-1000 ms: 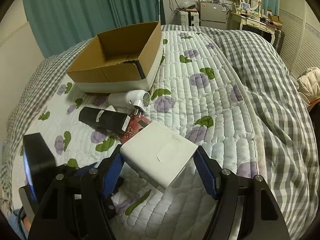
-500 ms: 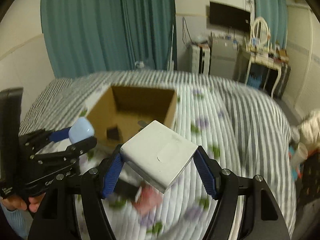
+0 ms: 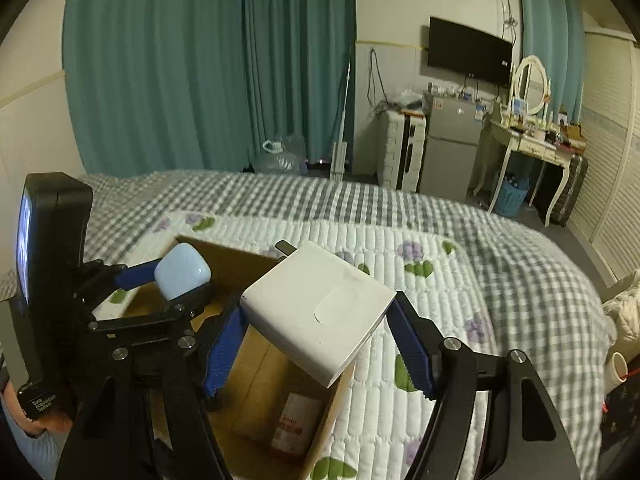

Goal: Organize rigid objects
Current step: 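Drop the earbud case into the box with the left tool while the right releases the charger, then grasp the black cylinder with the right tool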

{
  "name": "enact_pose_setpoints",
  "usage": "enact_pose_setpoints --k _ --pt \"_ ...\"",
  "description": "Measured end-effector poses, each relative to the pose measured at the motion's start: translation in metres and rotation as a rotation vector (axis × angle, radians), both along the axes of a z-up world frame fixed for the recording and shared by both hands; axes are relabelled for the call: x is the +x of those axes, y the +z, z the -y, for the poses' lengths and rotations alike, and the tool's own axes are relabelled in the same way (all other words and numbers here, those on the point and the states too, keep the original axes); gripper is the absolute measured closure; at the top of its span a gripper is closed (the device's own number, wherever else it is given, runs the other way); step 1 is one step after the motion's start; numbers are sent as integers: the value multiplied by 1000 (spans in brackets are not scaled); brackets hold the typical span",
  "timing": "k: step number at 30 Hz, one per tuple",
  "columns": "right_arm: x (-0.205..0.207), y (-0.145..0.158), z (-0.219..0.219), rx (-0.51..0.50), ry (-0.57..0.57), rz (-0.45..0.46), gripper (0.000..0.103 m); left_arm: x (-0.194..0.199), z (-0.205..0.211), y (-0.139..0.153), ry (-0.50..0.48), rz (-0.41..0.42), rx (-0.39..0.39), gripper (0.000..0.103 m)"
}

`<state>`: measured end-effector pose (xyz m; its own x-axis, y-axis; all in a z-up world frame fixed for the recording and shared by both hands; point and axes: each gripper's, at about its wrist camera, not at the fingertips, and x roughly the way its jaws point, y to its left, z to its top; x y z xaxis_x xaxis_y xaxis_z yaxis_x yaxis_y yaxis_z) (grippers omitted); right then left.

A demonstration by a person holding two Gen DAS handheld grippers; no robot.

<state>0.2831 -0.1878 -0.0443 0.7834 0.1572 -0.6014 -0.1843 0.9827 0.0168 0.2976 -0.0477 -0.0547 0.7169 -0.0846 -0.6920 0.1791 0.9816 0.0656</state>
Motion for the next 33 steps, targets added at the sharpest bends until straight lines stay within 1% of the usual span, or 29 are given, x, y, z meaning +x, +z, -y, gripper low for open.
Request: enact_pose_setpoints --k 2,4,5,7,10,12,15,17,19,20,22,23,25,26,27,28,30,33 --pt "9 -14 2 4 1 -16 34 6 0 -7 -14 -16 -4 48" --pt "15 -25 5 14 3 -35 34 9 0 -12 -34 -28 -12 45" --pt "17 -27 6 15 3 -41 34 10 -1 -12 -27 -24 -15 43" --pt "20 -32 8 15 3 -49 33 10 -4 -6 -19 -8 -38 23" --pt "22 -32 9 27 0 -53 33 2 -11 11 -23 37 -85 22" --pt "24 -32 10 53 5 -64 33 -2 -13 20 -22 52 -78 22" --pt "30 -29 2 47 13 -59 33 -10 -16 34 4 69 -25 22" --pt "35 -28 -5 51 24 -70 33 -21 -21 44 -6 85 -28 22" --pt "33 -27 -8 54 20 -70 33 -29 -27 50 8 88 -21 21" --pt "28 -22 -8 55 8 -46 32 -33 -30 53 16 92 -16 21" --pt "13 -9 -8 37 -5 0 17 -45 -37 60 33 105 -7 16" --pt "6 -2 -7 29 -5 21 14 -52 -41 63 42 109 -3 14" --pt "-12 16 -4 7 -11 63 7 -65 -46 68 53 116 -6 4" --pt "-20 23 -3 -5 -17 81 5 -73 -48 69 54 120 -15 1" --pt "-27 29 -2 -16 -25 100 1 -82 -50 71 50 124 -29 0" --pt "-36 35 0 -24 -33 117 0 -91 -51 72 46 124 -37 0" --pt "-52 42 2 -32 -33 121 0 -107 -51 72 48 115 -34 0" --pt "-75 36 5 9 18 68 0 -127 -51 64 49 108 -43 0"
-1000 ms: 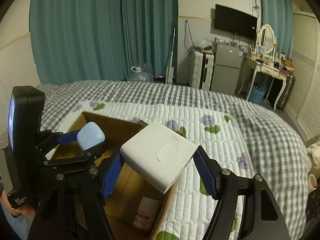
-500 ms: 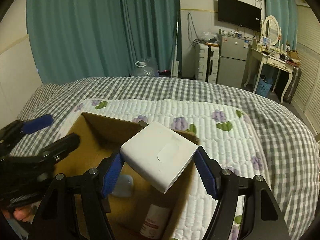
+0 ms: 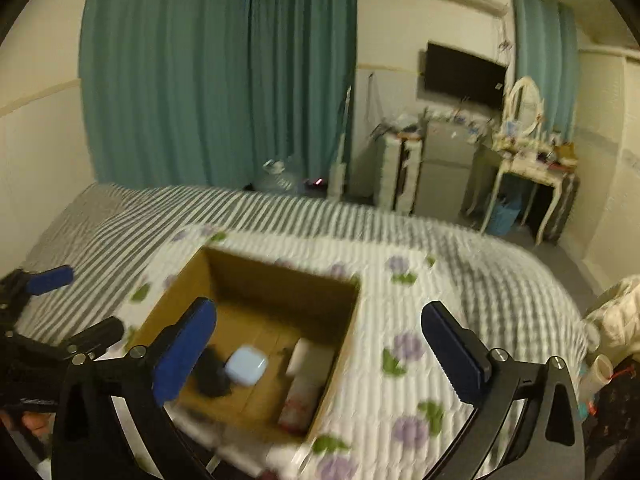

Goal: Organize rigid objects
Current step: 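Grasp the black cylinder with the right tool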

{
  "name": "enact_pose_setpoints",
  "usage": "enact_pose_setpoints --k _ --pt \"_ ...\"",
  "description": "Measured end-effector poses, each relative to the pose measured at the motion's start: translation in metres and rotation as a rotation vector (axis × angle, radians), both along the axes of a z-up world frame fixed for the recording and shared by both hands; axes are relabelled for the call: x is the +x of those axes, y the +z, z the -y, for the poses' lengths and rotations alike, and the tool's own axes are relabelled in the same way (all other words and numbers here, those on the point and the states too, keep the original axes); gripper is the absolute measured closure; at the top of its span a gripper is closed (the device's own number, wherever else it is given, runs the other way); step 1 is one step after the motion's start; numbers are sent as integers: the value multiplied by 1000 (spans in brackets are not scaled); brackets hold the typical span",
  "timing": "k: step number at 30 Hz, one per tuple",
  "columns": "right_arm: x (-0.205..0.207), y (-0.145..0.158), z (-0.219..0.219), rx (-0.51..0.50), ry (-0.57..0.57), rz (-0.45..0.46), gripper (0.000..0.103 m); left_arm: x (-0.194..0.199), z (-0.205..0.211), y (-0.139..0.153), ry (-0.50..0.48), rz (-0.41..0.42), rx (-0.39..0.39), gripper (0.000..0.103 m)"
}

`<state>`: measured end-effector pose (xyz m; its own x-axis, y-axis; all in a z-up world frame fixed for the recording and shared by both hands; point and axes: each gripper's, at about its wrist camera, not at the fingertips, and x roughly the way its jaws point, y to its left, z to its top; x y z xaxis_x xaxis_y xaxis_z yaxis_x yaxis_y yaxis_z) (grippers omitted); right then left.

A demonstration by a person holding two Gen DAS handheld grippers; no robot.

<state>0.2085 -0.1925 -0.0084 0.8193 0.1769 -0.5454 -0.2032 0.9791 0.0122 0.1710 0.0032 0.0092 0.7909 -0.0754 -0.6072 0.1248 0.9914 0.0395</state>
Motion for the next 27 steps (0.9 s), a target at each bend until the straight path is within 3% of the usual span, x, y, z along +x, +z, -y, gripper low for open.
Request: enact_pose_setpoints --k 4,11,18,23,27 --pt "-26 -25 -5 -8 40 -38 0 -24 -2 -25 -5 -34 -4 0" --pt "-41 -109 -40 -112 221 -195 1 -39 -14 -82 21 -107 9 0" --pt "-45 -188 -91 -256 419 -351 35 -39 -35 -118 80 -149 -8 0" --pt "-46 -208 -106 -310 450 -363 35 -40 -47 -121 106 -150 -56 0" --pt "-52 -212 -104 -314 428 -358 43 -41 -49 -123 117 -162 -66 0"
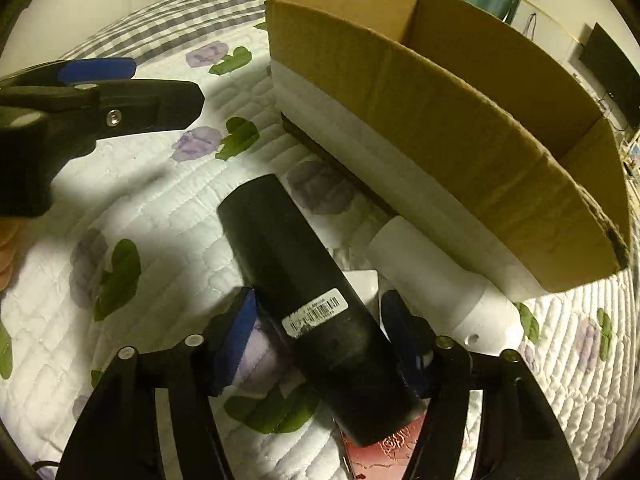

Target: Organize rigid objects

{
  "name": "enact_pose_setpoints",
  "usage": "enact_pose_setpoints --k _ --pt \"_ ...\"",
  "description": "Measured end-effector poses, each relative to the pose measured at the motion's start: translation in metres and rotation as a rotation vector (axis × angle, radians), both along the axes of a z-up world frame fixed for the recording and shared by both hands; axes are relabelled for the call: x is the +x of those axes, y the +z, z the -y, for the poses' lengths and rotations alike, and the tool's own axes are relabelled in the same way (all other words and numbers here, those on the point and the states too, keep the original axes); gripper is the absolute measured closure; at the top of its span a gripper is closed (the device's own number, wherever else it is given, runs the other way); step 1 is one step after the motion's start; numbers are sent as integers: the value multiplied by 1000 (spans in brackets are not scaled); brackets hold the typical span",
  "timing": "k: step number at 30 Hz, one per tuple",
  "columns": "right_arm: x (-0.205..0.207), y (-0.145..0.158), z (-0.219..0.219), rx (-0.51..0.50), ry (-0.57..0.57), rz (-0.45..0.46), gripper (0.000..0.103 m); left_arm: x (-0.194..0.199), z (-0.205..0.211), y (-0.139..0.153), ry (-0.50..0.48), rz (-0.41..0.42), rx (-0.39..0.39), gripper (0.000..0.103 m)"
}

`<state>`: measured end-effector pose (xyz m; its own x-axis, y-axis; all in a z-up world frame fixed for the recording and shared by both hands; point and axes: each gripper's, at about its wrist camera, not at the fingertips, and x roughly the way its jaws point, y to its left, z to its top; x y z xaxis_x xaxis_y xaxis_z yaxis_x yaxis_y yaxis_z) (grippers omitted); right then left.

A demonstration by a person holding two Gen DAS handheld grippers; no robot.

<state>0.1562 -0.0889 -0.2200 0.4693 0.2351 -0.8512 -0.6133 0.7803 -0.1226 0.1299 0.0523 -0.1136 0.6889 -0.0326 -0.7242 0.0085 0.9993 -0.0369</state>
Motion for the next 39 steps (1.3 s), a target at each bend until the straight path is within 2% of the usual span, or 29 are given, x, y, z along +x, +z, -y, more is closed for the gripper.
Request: enact_pose_setpoints --k 3,6,9,12,14,18,22,25,29,33,35,36,37,39 --pt "-6 6 10 9 -62 5 58 0 -3 -1 17 -7 -7 0" --pt "-11 10 28 55 -131 -28 61 -1 -3 -1 27 -9 -5 0" --pt "-27 18 43 77 -164 -9 62 -2 4 2 20 -6 19 0" --pt "-39 39 58 130 -192 30 62 -4 17 6 -4 -7 55 0" --pt "-50 51 71 140 -221 57 62 -6 31 8 -27 -23 48 0" --pt "-59 60 100 176 -312 52 62 -7 60 2 -57 -60 52 0" --pt "-50 64 132 237 -439 25 62 -8 97 -13 -119 -81 62 0" --pt "-43 61 142 261 -497 10 62 -3 116 -32 -147 -132 59 0" --pt "-42 62 154 291 -503 -5 62 7 130 -50 -164 -181 50 0" --pt "-35 60 155 305 -512 -13 62 17 134 -61 -157 -173 45 2" --pt "-32 60 156 312 -516 -23 62 21 131 -61 -153 -172 17 12" --pt "-32 59 157 312 -519 -25 62 22 131 -61 -161 -174 14 32" --pt "-32 59 156 310 -519 -27 62 23 134 -62 -162 -180 48 37" --pt "-32 59 154 305 -517 -24 62 22 134 -61 -174 -175 67 37"
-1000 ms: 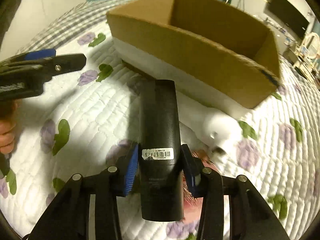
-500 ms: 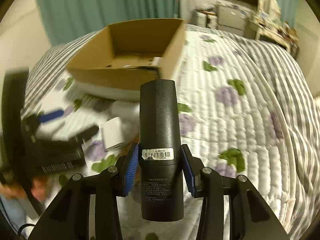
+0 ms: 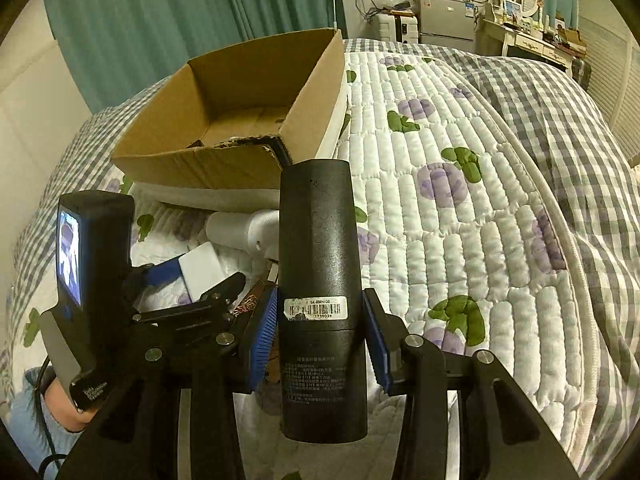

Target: Organize rigid objects

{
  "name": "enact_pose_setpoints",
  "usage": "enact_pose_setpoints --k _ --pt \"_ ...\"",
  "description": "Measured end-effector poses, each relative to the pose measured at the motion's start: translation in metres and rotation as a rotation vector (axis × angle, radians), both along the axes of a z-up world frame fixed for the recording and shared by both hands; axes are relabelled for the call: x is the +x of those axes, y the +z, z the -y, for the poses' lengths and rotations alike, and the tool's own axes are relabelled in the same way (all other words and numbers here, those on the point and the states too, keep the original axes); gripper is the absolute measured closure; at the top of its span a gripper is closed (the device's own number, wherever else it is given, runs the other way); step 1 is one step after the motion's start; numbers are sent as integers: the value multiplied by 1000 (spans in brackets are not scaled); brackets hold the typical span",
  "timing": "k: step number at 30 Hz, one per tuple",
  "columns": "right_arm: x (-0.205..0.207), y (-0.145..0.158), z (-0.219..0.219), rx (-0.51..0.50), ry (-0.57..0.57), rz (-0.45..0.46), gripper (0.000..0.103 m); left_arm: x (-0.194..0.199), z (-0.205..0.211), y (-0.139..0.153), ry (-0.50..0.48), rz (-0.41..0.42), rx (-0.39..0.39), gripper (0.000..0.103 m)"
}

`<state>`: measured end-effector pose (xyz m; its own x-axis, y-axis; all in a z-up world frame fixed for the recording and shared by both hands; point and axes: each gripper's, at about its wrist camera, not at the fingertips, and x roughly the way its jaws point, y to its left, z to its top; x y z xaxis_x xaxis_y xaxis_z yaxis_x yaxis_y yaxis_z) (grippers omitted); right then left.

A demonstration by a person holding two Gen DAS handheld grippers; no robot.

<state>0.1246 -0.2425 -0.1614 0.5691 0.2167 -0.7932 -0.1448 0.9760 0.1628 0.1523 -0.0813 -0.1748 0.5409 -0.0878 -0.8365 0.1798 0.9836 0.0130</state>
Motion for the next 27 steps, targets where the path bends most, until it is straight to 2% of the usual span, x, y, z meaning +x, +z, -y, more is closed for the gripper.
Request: enact_pose_setpoints --k 5,11,15,23,27 --pt "-4 3 -2 -15 -1 23 62 -6 -14 17 22 -5 -71 37" --pt "-11 18 -6 -34 -7 70 62 -30 -23 65 14 92 -66 37" --pt "-17 47 -11 -45 6 138 62 -38 -34 105 15 153 -72 37" --pt "9 121 -30 -56 65 295 62 -3 -50 178 12 269 -83 37" --pt "43 145 -39 -31 82 338 62 29 -53 200 2 327 -39 37"
